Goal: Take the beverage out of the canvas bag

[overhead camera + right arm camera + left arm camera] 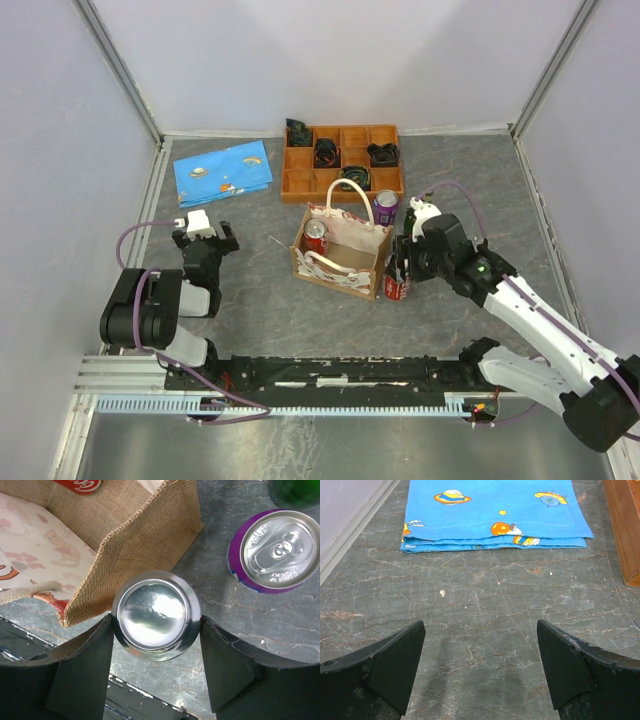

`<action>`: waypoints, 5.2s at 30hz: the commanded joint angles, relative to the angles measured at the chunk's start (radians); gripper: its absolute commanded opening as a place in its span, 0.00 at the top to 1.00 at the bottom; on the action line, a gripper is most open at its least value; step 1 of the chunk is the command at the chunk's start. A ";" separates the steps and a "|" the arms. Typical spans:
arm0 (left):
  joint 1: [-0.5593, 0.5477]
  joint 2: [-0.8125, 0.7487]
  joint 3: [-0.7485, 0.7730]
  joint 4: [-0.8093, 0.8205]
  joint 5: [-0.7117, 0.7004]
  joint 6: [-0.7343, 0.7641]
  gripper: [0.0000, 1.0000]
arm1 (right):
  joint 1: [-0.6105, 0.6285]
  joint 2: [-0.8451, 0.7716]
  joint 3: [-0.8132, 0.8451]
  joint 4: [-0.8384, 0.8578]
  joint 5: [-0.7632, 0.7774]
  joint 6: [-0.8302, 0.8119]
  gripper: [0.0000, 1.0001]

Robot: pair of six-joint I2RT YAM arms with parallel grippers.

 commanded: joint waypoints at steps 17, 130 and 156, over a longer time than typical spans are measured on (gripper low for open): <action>0.002 0.004 0.020 0.040 -0.009 0.005 0.01 | 0.024 0.128 -0.085 0.413 0.159 0.002 1.00; 0.001 0.003 0.020 0.038 -0.009 0.004 0.01 | 0.276 1.053 0.834 0.247 0.065 -0.319 0.87; 0.001 0.005 0.021 0.038 -0.010 0.004 0.01 | 0.303 0.764 0.814 0.346 0.036 -0.438 1.00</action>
